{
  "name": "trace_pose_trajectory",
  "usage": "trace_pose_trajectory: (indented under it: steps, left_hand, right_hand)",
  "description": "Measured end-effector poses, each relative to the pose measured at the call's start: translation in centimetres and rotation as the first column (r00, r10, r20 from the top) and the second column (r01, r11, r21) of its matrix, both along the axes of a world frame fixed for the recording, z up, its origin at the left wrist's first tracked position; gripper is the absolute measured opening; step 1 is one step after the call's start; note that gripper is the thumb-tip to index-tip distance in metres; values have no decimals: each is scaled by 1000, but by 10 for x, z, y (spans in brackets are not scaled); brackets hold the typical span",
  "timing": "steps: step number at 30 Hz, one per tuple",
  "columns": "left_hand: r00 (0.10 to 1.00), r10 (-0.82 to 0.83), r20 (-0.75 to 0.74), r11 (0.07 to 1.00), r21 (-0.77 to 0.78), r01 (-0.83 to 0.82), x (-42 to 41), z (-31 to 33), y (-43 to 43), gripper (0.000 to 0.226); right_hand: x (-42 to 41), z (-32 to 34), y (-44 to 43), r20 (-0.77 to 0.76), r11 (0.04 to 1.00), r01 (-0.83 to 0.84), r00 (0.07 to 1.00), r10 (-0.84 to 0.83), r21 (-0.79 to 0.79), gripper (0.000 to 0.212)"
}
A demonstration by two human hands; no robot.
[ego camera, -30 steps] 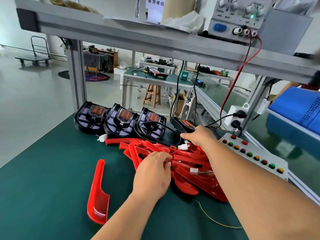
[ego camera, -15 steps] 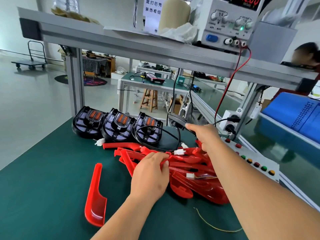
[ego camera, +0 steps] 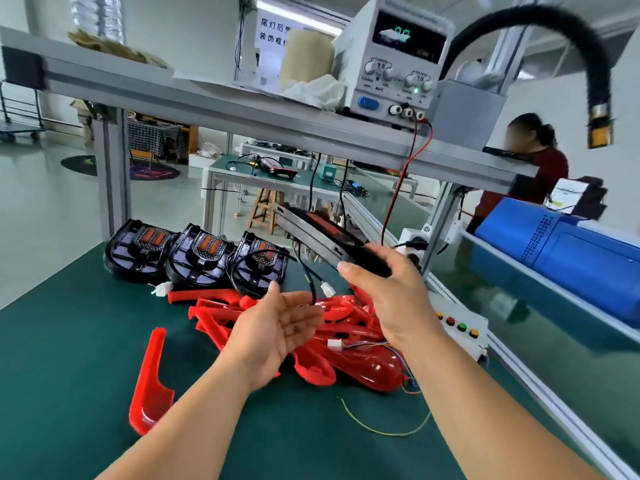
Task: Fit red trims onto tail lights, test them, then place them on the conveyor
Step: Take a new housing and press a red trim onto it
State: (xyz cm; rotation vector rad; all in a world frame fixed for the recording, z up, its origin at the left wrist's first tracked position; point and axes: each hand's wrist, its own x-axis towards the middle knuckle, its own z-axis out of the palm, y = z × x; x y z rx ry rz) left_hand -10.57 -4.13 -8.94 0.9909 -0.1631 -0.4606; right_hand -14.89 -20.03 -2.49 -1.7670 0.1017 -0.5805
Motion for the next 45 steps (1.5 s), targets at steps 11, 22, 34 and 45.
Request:
trace_pose_trajectory:
  steps: [11, 22, 34, 45]
  left_hand:
    - [927, -336, -166, 934, 71, 351, -11, 21, 46, 75]
    - [998, -18, 65, 870, 493, -16, -60, -18, 60, 33]
    - [915, 97, 392, 613, 701, -366, -34, -22, 59, 28]
    - [886, 238, 399, 725, 534, -435, -24, -39, 57, 20]
  right_hand:
    - [-125, -71, -10, -31, 878, -175, 983, 181, -446, 72]
    - [-127, -97, -13, -304, 714, -399, 915, 266, -576, 77]
    - [-61, -77, -56, -392, 535, -214, 887, -245, -818, 32]
    - [-70, -93, -62, 10, 570, 171, 962, -273, -804, 9]
